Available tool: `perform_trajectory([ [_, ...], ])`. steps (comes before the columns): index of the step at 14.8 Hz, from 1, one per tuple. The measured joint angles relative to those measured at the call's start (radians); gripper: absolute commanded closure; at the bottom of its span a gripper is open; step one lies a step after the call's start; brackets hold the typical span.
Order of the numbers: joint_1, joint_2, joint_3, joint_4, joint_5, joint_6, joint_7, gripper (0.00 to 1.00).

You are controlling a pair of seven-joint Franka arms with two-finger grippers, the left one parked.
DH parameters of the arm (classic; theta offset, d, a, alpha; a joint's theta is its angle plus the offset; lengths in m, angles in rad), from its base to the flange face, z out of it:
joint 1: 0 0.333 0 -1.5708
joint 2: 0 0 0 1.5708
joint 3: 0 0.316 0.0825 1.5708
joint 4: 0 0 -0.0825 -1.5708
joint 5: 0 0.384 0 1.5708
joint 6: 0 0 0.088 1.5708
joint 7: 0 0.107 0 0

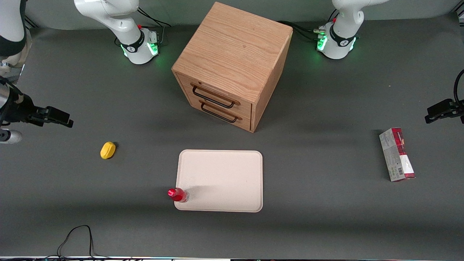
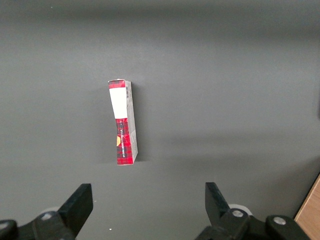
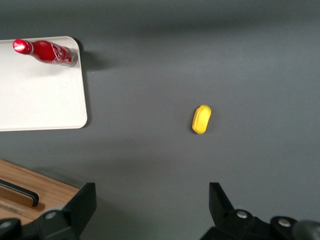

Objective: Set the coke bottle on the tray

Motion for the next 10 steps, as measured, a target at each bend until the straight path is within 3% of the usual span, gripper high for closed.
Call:
perform_trajectory([
  [10,0.002,-0.147,-0.003,-0.182,-0.001,0.06,-0.002,0.0],
])
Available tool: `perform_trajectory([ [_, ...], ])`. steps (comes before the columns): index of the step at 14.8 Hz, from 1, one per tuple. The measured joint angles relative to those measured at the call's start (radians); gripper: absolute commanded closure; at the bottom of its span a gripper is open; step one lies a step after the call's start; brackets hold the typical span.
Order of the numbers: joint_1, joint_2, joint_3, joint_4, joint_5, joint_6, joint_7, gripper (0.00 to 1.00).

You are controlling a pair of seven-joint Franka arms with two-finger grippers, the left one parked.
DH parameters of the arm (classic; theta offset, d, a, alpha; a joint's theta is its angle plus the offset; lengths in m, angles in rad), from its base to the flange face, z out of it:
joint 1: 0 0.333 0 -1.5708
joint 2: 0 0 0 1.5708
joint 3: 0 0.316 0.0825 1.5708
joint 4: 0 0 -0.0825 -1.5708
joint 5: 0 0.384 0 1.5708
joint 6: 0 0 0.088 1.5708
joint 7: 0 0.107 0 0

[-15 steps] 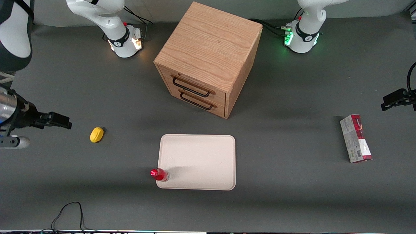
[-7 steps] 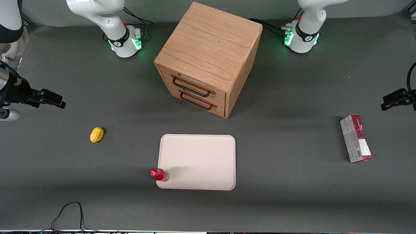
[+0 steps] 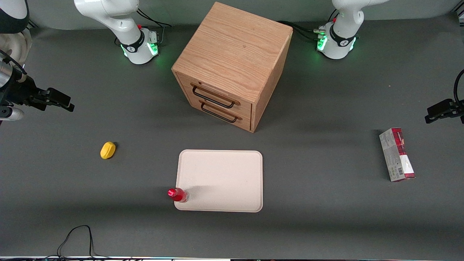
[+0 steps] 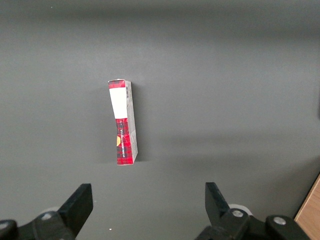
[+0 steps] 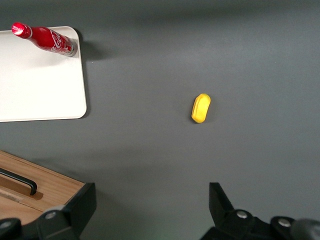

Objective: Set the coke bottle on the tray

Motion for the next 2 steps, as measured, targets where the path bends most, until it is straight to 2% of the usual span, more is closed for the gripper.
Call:
perform_trajectory([
  [2,0.001,0.0,0.0,0.0,-0.003,0.002,0.0,0.0],
])
